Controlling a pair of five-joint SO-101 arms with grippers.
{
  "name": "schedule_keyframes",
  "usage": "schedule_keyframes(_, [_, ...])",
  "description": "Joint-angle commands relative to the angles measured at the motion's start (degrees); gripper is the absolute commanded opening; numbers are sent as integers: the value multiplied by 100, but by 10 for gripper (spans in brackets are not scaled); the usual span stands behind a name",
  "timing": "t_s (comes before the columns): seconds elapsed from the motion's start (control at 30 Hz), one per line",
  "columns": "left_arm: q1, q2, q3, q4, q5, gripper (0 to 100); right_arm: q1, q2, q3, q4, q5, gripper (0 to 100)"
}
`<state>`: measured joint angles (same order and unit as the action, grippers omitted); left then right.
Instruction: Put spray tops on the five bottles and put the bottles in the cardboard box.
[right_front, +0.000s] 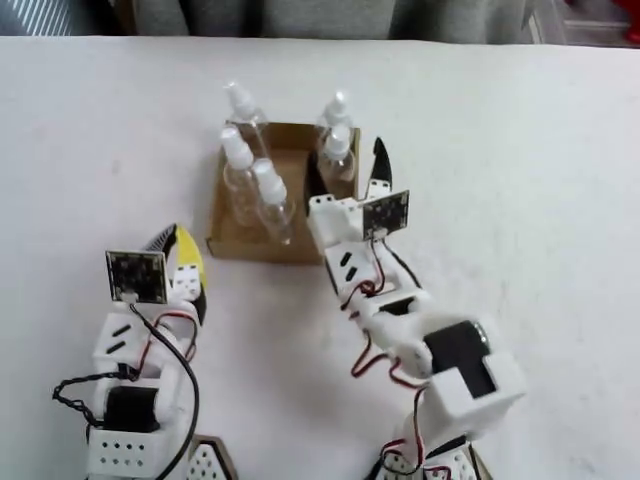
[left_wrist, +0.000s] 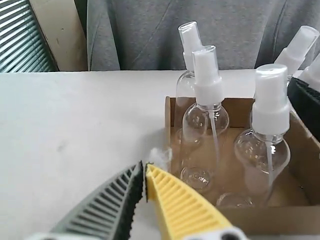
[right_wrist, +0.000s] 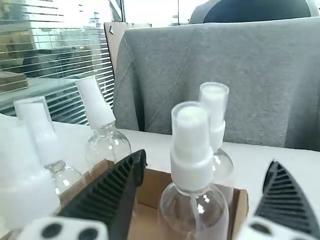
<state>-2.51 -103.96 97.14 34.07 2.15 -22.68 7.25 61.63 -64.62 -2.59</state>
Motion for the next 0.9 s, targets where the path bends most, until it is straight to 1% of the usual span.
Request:
schedule_keyframes(0.0, [-48,-57,-18,9,-26,21,40,-699,149,40,-44,321])
schedule_keyframes(0.23, [-48,-57,-18,123,-35,21,13,-1895,993,48,-44,321])
schedule_keyframes(0.3, [-48,-57,-18,123,-35,21,48,-2308,1196,189,-44,320])
schedule_keyframes(0.57, [-48,-57,-18,202,-35,21,479,-4215,1600,1991,-44,320])
schedule_keyframes(0.7, [-22,-57,-18,290,-281,21,681,-5191,1644,3363,-44,320])
schedule_keyframes(0.87, [-22,-57,-18,396,-308,21,796,-6281,1644,5007,-44,319])
